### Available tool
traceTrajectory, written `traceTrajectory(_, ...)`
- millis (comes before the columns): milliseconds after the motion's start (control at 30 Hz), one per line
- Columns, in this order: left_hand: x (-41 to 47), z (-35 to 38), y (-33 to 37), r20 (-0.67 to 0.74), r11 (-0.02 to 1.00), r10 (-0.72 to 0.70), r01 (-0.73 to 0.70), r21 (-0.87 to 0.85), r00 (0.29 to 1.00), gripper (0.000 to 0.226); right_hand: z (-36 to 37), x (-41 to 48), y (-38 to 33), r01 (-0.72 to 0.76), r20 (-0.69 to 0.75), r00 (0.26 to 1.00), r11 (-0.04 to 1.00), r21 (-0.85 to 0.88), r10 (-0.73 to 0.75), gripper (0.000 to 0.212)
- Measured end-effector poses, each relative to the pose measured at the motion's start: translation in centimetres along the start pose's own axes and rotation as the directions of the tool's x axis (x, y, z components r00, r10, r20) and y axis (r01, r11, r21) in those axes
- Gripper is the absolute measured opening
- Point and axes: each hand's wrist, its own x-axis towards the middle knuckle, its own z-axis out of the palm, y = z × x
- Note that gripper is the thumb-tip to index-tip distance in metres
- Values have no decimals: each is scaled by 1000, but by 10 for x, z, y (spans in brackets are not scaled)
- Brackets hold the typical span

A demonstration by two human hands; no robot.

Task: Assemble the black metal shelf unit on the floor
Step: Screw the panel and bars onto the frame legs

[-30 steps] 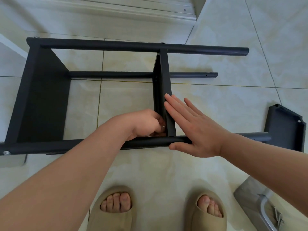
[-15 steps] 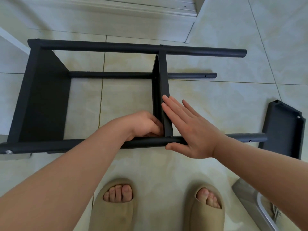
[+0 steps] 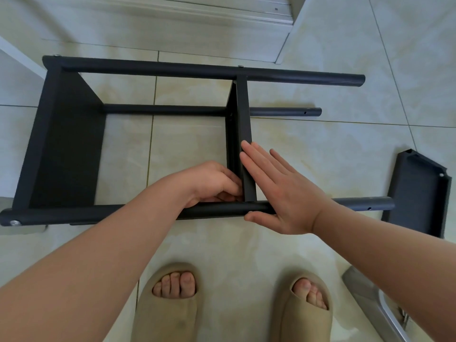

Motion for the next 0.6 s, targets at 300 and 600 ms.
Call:
traceTrajectory(300, 1, -2, 3, 99, 993, -74, 82, -81, 992, 12, -1, 0, 0, -6, 12, 1000, 1000, -6, 6, 98)
traceTrajectory(600, 1, -2, 4, 148, 989, -112, 125, -83, 983, 11, -1, 0, 0, -7, 17, 1000, 1000, -15, 8, 98)
